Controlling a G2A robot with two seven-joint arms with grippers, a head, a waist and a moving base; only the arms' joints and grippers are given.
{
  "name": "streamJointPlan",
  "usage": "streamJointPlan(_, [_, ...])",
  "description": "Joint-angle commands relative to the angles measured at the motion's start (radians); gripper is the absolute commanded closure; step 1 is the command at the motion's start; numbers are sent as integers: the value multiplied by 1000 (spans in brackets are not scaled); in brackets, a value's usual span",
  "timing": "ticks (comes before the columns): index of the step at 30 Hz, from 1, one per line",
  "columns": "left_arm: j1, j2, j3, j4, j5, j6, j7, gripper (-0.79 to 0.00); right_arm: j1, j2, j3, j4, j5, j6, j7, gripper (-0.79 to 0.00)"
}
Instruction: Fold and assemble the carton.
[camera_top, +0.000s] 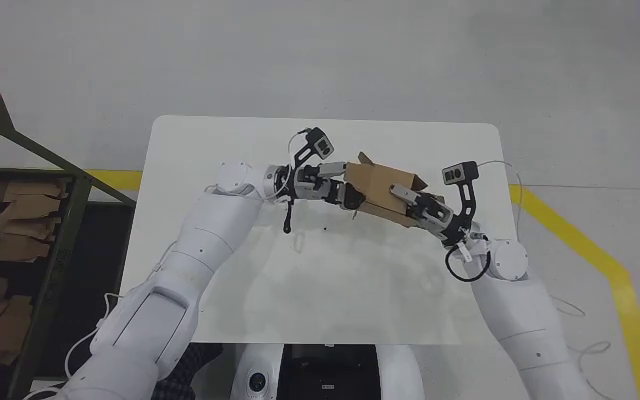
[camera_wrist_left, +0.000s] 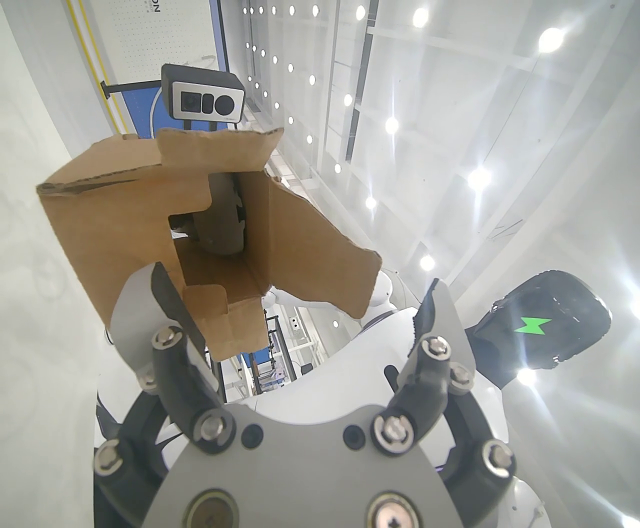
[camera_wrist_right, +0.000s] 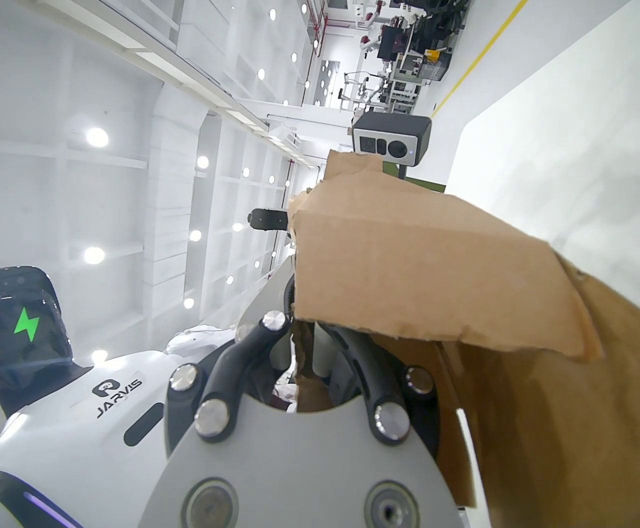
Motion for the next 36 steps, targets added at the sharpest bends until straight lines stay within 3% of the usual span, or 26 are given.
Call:
streamJointPlan(1, [-1, 1, -5, 2, -1, -2, 0, -785, -1, 0, 2, 0, 4, 0, 3, 0])
streamJointPlan(27, [-3, -5, -10, -2, 5, -4, 1, -785, -10, 2, 7, -6, -2, -12, 12, 0])
streamJointPlan(36, [30, 8, -49, -46, 3, -7, 5, -785, -16, 3, 52, 10, 19, -30, -81, 0])
